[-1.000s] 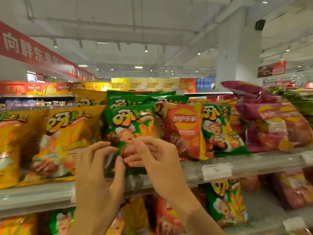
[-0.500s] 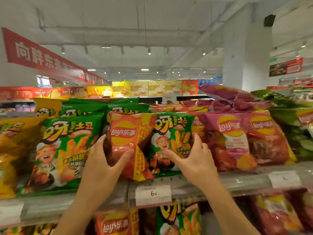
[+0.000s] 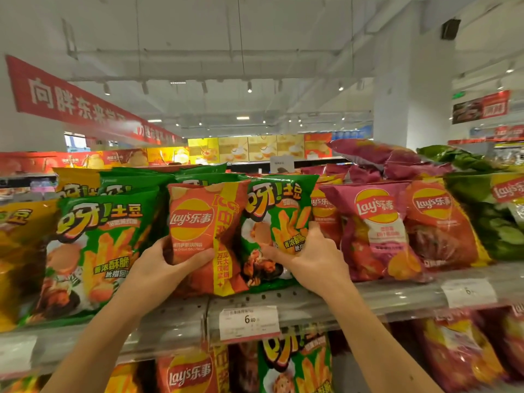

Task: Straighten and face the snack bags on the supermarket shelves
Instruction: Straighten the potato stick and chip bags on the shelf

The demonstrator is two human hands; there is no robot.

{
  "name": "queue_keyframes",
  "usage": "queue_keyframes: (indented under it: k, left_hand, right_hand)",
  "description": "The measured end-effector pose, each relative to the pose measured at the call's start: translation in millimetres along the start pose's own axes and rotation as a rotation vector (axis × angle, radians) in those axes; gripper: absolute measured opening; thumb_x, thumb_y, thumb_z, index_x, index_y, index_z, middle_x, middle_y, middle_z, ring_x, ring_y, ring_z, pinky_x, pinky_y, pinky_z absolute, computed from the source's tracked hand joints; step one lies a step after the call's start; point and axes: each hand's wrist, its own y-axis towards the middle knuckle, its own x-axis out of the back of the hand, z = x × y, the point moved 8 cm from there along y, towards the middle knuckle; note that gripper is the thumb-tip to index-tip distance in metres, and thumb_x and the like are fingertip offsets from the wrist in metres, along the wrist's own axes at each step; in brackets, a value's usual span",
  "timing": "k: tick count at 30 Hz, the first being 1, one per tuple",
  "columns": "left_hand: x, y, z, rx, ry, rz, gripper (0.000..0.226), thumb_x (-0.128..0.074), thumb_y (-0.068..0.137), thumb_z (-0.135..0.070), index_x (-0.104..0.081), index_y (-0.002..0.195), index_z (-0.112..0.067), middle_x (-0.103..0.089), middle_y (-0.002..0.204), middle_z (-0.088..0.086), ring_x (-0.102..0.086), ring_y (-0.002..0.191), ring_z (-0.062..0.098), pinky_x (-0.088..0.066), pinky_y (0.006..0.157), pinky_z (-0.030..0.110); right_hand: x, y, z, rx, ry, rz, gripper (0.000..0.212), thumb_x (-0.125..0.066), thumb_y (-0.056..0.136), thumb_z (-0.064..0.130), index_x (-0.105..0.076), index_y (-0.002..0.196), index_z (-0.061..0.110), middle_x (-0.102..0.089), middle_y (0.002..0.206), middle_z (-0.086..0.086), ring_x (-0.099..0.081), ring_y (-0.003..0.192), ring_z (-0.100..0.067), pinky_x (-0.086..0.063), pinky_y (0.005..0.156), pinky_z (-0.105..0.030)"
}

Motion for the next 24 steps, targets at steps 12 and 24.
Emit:
queue_keyframes:
  k: [12, 24]
  left_hand:
    - [-37, -6, -32, -0.075, -0.146, -0.107, 0.098, -0.079, 0.051, -0.078, -0.042, 0.132, -0.037, -0.066, 0.113, -0.017, -0.063, 0.103, 0.009, -0.051, 0.093, 0.037]
    - [-140, -9, -75, -0.003, 0.1, 0.105, 0.145, -0.053, 0.034, -0.097, -0.014, 0.149, -0.018, -0.048, 0.142, 0.008, -0.053, 0.123, 0.032, -0.049, 0.101, 0.048]
  right_hand:
    - [95, -40, -21, 0.153, 0.09, -0.357, 0.089, -0.058, 0.057, 0.087, -0.043, 0.122, 0.027, -0.063, 0.093, 0.015, -0.062, 0.082, -0.016, -0.047, 0.062, -0.034]
    - [130, -59, -78, 0.091, 0.391, -0.379, 0.073, -0.073, 0.055, 0.081, -0.056, 0.116, 0.044, -0.069, 0.102, 0.031, -0.064, 0.098, 0.003, -0.051, 0.088, -0.035]
